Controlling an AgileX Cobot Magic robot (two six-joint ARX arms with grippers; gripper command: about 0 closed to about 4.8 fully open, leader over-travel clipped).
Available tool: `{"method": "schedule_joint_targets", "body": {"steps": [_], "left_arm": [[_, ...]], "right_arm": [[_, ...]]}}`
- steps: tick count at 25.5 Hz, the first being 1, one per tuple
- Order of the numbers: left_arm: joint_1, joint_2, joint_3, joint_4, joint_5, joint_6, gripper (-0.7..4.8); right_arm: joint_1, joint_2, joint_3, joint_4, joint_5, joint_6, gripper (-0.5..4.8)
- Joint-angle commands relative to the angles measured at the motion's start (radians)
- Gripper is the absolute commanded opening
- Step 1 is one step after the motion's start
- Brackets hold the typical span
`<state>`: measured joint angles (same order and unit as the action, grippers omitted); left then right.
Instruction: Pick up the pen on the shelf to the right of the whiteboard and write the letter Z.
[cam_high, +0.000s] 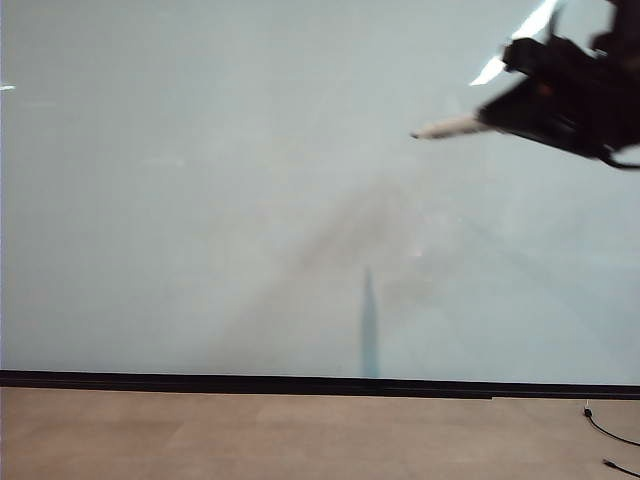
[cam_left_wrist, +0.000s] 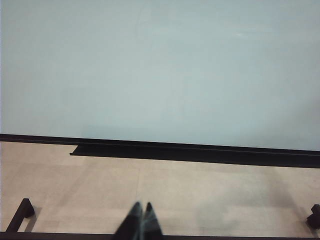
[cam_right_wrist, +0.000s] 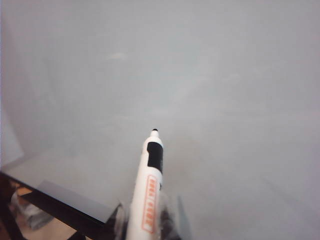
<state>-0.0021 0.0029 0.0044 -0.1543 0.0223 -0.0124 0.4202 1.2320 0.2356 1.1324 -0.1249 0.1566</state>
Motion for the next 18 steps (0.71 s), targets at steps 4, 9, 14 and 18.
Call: {"method": "schedule_joint_targets", "body": {"steps": [4, 9, 14, 18], "left_arm": [[0.000, 0.000, 0.002, 0.005, 0.000, 0.005, -0.05], [0.000, 0.000, 0.002, 0.005, 0.000, 0.005, -0.04], [0.000, 0.000, 0.002, 0.005, 0.000, 0.005, -0.04], [0.000, 0.000, 0.002, 0.005, 0.000, 0.005, -0.04]], "right_arm": [[0.043, 0.018, 0.203, -0.247, -0.061, -0.059, -0.06], [0.102, 0.111, 0.346, -0.272, -0.061, -0.060, -0.06], [0.156, 0.193, 0.507, -0.331, -0.061, -0.056, -0.06], [0.177, 0.212, 0.636, -0.459, -0.049, -0.056, -0.06]]}}
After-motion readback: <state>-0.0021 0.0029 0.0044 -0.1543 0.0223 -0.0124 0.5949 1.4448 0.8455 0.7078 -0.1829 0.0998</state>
